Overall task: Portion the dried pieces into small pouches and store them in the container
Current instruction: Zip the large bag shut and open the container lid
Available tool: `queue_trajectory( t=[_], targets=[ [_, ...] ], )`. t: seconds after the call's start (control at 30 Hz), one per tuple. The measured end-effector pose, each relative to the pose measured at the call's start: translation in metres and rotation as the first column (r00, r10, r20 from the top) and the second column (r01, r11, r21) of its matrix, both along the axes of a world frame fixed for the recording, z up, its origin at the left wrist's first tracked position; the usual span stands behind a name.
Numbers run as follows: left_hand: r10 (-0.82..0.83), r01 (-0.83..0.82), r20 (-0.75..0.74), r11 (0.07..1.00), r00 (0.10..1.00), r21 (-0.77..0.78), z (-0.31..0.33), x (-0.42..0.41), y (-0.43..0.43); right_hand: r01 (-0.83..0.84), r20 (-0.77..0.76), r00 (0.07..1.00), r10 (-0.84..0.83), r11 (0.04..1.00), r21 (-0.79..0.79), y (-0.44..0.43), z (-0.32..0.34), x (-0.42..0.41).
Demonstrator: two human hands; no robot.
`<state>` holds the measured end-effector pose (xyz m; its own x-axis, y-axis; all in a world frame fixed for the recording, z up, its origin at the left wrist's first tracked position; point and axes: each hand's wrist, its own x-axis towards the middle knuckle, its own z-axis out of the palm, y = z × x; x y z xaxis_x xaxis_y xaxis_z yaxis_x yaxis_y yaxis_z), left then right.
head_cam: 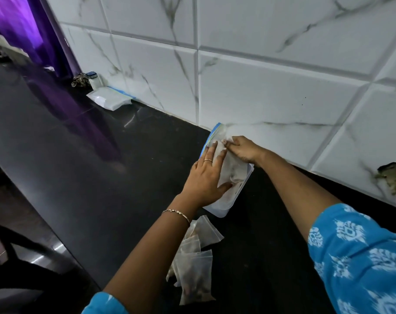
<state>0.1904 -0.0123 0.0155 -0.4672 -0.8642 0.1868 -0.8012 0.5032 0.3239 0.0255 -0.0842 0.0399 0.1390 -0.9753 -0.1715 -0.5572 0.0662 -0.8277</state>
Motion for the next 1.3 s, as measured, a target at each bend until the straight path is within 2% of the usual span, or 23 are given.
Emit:
queue_trajectory(
  t=[0.07,0.13,0.17,0.27,0.33,0.4,0.47,0.53,0.6,0.7,0.87,0.93,1.0,1.1,1.17,1.23,1.3],
  targets=[
    [-0.011,0.006,0.074,0.998,0.997,0.068,-0.005,-0.006,-0.004,-0.059,-0.289,0.956,0.047,0.998,-0.034,0.003,0.0,-0.005],
    [-0.055,0.033,0.164,0.99,0.985,0.136,-0.007,-0.01,-0.007,-0.09,-0.537,0.843,0.03,0.992,-0.086,0.009,-0.001,-0.009],
    [-0.073,0.039,0.188,0.983,0.98,0.18,-0.007,-0.011,-0.007,-0.086,-0.614,0.789,-0.019,0.986,-0.141,0.014,-0.002,-0.01],
    [-0.106,0.034,0.219,0.95,0.97,0.309,-0.009,-0.014,-0.011,-0.101,-0.719,0.663,-0.21,0.926,-0.364,0.025,-0.007,-0.005],
    [-0.125,0.032,0.238,0.932,0.963,0.362,-0.01,-0.015,-0.014,-0.19,-0.753,0.586,-0.299,0.853,-0.486,0.031,-0.011,0.001],
    [-0.143,0.024,0.259,0.91,0.955,0.414,-0.009,-0.018,-0.017,-0.315,-0.763,0.582,-0.282,0.786,-0.531,0.039,-0.011,0.007],
    [-0.163,0.007,0.292,0.882,0.942,0.471,-0.01,-0.02,-0.02,-0.415,-0.797,0.592,-0.12,0.802,-0.429,0.046,-0.014,0.01],
    [-0.173,-0.013,0.317,0.861,0.932,0.509,-0.009,-0.023,-0.021,-0.397,-0.809,0.58,0.092,0.9,-0.182,0.053,-0.017,0.012],
    [-0.191,-0.036,0.353,0.837,0.916,0.547,-0.009,-0.025,-0.021,-0.339,-0.788,0.567,0.239,0.94,0.041,0.053,-0.02,0.013],
    [-0.201,-0.087,0.389,0.789,0.899,0.608,-0.017,-0.026,-0.029,-0.325,-0.771,0.523,0.363,0.921,0.214,0.043,-0.015,0.02],
    [-0.188,-0.186,0.438,0.711,0.879,0.678,-0.023,-0.025,-0.038,-0.259,-0.652,0.559,0.512,0.855,0.449,0.023,-0.014,0.035],
    [-0.178,-0.198,0.418,0.677,0.891,0.709,-0.021,-0.024,-0.041,-0.229,-0.639,0.567,0.52,0.845,0.484,0.017,-0.02,0.036],
    [-0.146,-0.199,0.387,0.666,0.91,0.719,-0.019,-0.024,-0.042,-0.232,-0.648,0.578,0.497,0.861,0.453,0.017,-0.024,0.034],
    [-0.145,-0.17,0.415,0.755,0.898,0.633,-0.015,-0.023,-0.042,-0.268,-0.713,0.582,0.39,0.92,0.285,0.022,-0.027,0.029],
    [-0.199,-0.106,0.451,0.818,0.87,0.565,-0.011,-0.023,-0.04,-0.281,-0.787,0.538,0.302,0.944,0.17,0.024,-0.027,0.024],
    [-0.214,-0.086,0.496,0.853,0.841,0.515,-0.012,-0.025,-0.04,-0.29,-0.821,0.49,0.292,0.943,0.162,0.023,-0.023,0.021],
    [-0.203,-0.074,0.519,0.883,0.831,0.463,-0.015,-0.029,-0.04,-0.284,-0.793,0.499,0.351,0.93,0.233,0.015,-0.019,0.021]
  ],
)
